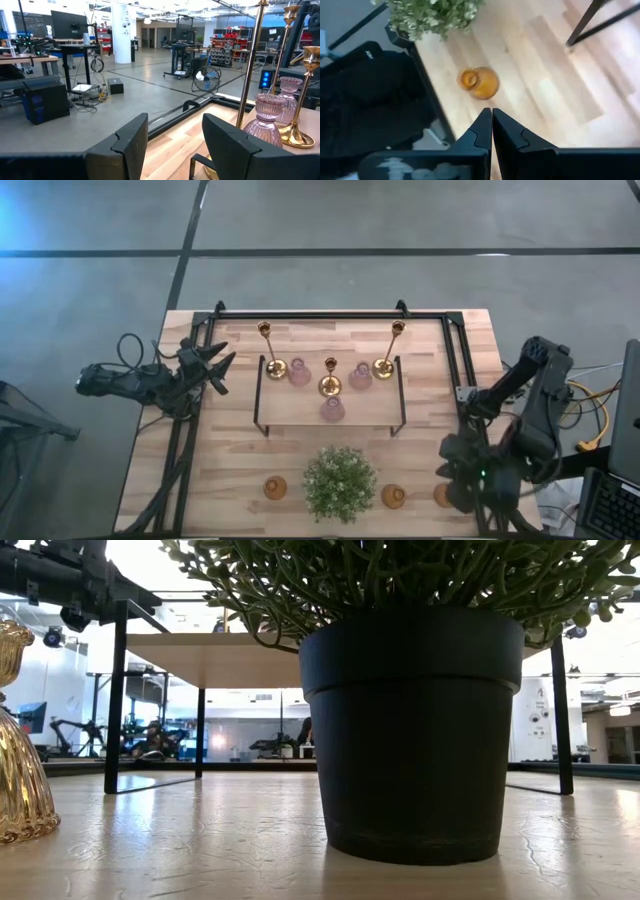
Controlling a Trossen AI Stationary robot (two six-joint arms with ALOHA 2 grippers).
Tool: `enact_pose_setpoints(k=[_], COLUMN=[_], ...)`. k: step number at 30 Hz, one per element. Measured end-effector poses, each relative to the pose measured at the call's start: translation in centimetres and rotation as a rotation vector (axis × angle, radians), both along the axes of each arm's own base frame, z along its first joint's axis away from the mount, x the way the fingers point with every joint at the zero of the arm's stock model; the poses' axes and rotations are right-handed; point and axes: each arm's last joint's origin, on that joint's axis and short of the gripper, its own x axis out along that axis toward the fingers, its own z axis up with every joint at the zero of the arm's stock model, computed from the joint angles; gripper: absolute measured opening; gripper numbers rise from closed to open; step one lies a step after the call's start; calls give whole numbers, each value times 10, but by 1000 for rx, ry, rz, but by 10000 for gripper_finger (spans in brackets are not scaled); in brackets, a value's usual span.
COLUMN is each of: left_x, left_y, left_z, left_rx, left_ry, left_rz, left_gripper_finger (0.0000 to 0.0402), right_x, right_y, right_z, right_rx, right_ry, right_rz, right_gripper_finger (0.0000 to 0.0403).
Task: Pick & Place candle stick holders
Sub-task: Put the right yellow vase on the shelf
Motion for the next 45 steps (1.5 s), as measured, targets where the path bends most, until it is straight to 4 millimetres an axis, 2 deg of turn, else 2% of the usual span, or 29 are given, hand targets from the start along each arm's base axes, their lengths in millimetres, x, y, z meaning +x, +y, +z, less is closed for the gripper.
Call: enact_pose_setpoints(k=[8,15,21,31,45], left_x=[0,0,0,0,0], left_y=[0,0,0,0,0], left_z=[0,0,0,0,0], left_rx=[0,17,19,7,6], left_ry=[0,14,16,6,5], left_rz=[0,1,0,0,0], left_gripper_finger=[193,193,193,193,193], right_x=[12,15,-1,-31,-25], right_y=[31,42,40,47,69], right_z=[0,-9,-13,-17,-44], right_rx=[30,53,70,74,45], right_ry=[22,152,345,395,495], right_rz=[-72,-67,-157,-285,-350], right_gripper_finger=[8,8,8,8,9])
